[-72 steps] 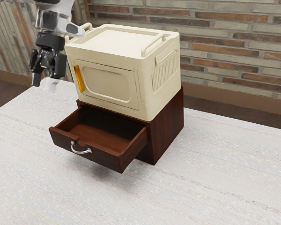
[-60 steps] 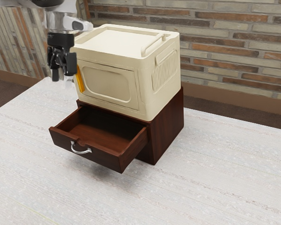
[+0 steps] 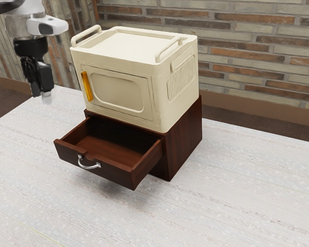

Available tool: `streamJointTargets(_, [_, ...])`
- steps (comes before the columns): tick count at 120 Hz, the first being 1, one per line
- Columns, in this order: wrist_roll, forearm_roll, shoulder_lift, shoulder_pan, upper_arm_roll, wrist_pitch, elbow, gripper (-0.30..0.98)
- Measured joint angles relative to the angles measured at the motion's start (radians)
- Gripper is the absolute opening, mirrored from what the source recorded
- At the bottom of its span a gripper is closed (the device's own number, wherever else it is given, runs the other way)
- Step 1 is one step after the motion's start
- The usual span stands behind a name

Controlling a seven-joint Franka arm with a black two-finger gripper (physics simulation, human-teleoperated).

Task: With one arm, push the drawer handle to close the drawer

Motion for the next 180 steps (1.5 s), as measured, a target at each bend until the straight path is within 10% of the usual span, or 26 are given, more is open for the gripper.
streamJointTargets(44, [-0.174,-0.085,-0.110,0.083,0.006,0.233,-0.538,-0.04])
streamJointTargets(113, [-0.462,-0.137,0.109,0.044,-0.004,0.458,-0.522,-0.10])
streamJointTargets(180, [-0.297,-0.052,0.183,0.020,-0.078,0.640,-0.463,-0.10])
